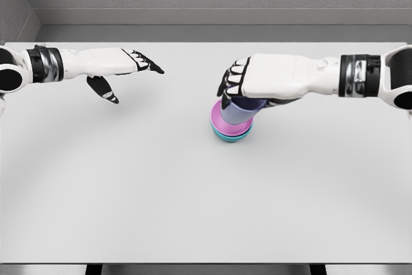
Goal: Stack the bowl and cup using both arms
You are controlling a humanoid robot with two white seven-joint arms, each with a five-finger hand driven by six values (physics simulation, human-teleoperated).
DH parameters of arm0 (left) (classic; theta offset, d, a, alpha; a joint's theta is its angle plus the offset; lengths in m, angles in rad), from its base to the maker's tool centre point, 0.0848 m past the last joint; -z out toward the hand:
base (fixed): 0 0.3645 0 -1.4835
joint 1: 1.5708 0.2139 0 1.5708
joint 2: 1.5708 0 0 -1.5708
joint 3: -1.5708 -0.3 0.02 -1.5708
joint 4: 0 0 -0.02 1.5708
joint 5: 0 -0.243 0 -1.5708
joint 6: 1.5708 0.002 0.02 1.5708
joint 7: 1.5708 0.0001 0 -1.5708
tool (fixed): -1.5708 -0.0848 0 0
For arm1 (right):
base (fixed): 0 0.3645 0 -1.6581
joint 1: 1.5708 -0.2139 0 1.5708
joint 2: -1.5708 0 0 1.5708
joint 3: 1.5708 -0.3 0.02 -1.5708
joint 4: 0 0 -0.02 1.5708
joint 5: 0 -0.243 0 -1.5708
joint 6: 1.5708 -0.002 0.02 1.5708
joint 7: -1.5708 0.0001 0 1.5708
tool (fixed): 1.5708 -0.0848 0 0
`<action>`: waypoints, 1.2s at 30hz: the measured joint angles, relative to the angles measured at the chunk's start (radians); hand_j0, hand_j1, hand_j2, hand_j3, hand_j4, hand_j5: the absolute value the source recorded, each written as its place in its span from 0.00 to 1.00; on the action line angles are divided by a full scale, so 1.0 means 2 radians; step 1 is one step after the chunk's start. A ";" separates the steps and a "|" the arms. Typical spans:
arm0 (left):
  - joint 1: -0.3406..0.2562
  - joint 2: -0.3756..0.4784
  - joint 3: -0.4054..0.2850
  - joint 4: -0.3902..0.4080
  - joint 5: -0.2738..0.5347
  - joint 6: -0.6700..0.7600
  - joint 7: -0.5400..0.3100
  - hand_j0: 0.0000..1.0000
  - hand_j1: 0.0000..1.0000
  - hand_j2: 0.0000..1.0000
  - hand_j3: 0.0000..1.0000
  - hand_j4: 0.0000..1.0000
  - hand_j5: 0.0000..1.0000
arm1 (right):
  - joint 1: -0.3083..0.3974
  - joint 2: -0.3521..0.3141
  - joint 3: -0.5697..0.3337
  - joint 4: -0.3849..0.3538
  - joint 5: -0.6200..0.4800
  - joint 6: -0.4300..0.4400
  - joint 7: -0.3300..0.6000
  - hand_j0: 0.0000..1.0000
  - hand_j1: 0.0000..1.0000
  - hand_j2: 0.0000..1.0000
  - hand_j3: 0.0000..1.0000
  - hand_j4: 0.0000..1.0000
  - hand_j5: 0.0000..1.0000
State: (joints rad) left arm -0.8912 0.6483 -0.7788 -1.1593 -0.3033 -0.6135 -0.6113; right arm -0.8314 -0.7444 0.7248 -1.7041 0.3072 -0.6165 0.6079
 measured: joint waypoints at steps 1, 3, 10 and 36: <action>0.000 0.000 0.000 0.000 0.000 0.000 0.000 1.00 1.00 1.00 1.00 1.00 1.00 | -0.001 0.000 0.001 0.000 0.000 0.000 0.000 0.54 0.54 0.54 0.54 0.54 0.54; 0.000 0.000 0.000 0.000 0.000 0.000 0.000 1.00 1.00 1.00 1.00 1.00 1.00 | -0.001 0.000 0.002 0.001 0.000 0.000 0.000 0.54 0.54 0.54 0.54 0.54 0.54; 0.000 0.000 0.000 0.000 0.000 0.000 0.000 1.00 1.00 1.00 1.00 1.00 1.00 | -0.001 0.014 0.008 0.010 0.009 0.001 0.000 0.55 0.55 0.55 0.55 0.55 0.55; -0.001 0.000 0.000 -0.002 0.001 0.000 0.000 1.00 1.00 1.00 1.00 1.00 1.00 | -0.002 0.043 0.026 0.061 0.028 0.001 0.001 0.57 0.57 0.57 0.57 0.57 0.57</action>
State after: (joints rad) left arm -0.8928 0.6483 -0.7788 -1.1634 -0.3019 -0.6135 -0.6113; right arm -0.8345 -0.6590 0.7775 -1.5819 0.3633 -0.6148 0.6095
